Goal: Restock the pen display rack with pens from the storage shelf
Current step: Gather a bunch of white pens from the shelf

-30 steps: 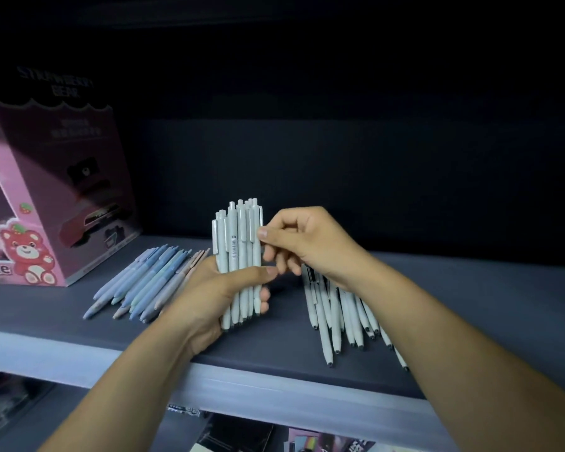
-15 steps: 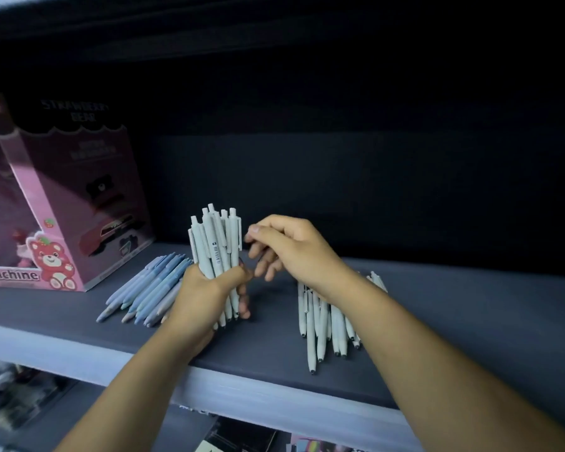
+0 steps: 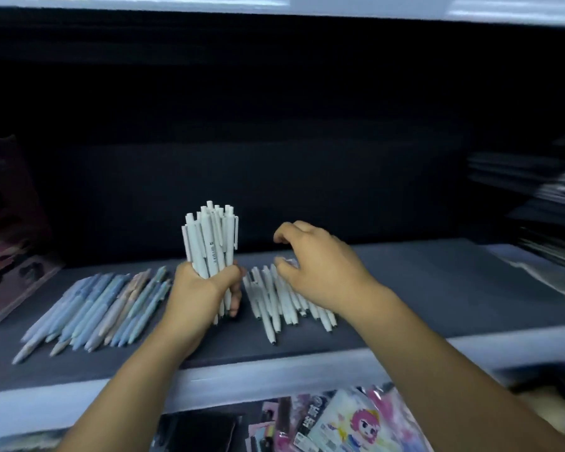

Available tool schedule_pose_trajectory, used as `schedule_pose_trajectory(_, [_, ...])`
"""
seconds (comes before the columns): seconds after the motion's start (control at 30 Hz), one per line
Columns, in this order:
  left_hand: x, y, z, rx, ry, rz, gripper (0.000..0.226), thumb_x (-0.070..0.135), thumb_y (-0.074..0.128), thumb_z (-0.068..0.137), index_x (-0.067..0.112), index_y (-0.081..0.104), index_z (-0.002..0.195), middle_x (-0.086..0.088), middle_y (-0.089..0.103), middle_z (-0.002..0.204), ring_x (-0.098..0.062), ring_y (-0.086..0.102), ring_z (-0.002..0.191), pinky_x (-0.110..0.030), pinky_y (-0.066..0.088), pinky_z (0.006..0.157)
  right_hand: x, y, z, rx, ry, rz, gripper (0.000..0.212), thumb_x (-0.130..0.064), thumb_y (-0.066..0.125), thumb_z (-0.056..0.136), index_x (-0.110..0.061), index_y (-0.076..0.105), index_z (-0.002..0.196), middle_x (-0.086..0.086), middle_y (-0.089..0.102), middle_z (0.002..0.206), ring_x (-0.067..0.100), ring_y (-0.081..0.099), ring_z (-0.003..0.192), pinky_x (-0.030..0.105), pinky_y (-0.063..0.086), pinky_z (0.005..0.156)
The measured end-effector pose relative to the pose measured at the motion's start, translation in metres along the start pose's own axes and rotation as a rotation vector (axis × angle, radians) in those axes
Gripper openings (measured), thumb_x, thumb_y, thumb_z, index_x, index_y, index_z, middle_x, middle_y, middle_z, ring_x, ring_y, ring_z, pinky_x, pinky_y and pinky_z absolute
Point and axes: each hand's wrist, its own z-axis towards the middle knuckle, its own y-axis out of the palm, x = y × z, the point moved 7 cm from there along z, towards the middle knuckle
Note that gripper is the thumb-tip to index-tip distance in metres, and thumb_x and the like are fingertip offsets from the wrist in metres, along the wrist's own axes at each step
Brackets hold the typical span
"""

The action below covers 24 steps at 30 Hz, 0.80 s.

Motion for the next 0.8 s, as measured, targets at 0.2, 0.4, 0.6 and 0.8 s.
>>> schedule_pose_trajectory(0.2, [0.019, 0.066, -0.036, -0.333, 0.043, -0.153, 0.021, -0.002, 0.066, 0.092, 0.008, 0.06, 0.074, -0.011, 0.05, 0.055, -0.024, 0.042, 0.045, -0.037, 0.039, 0.051, 0.021, -0.043, -0.101, 0.091, 0.344, -0.158, 0.038, -0.036, 0.054, 0.1, -0.023, 0.052, 0.136, -0.002, 0.056, 0.127, 0.024, 0.059, 0.107, 0.043, 0.054, 0.083])
schedule_pose_trajectory(0.4, [0.044, 0.154, -0.128, -0.69, 0.016, -0.297, 0.021, 0.005, 0.075, 0.085, 0.017, 0.063, 0.072, -0.011, 0.05, 0.054, -0.024, 0.045, 0.042, -0.031, 0.039, 0.046, 0.018, -0.097, -0.246, 0.164, 0.711, -0.282, 0.038, -0.035, 0.057, 0.098, -0.02, 0.052, 0.132, 0.004, 0.057, 0.124, 0.028, 0.06, 0.101, 0.046, 0.054, 0.08])
schedule_pose_trajectory(0.6, [0.088, 0.247, -0.276, -1.016, -0.032, -0.419, 0.018, 0.005, 0.078, 0.082, 0.01, 0.063, 0.073, -0.011, 0.051, 0.054, -0.022, 0.044, 0.043, -0.031, 0.038, 0.047, -0.013, -0.175, -0.412, 0.219, 1.0, -0.411, 0.038, -0.035, 0.057, 0.098, -0.021, 0.051, 0.134, 0.004, 0.054, 0.128, 0.029, 0.059, 0.105, 0.046, 0.054, 0.082])
schedule_pose_trajectory(0.8, [0.146, 0.335, -0.46, -1.325, -0.038, -0.535, 0.013, 0.017, 0.077, 0.073, 0.012, 0.065, 0.074, -0.019, 0.049, 0.054, -0.027, 0.045, 0.045, -0.033, 0.039, 0.049, -0.053, -0.265, -0.587, 0.307, 1.232, -0.561, 0.04, -0.037, 0.057, 0.098, -0.024, 0.05, 0.135, 0.001, 0.055, 0.127, 0.025, 0.057, 0.111, 0.042, 0.052, 0.085])
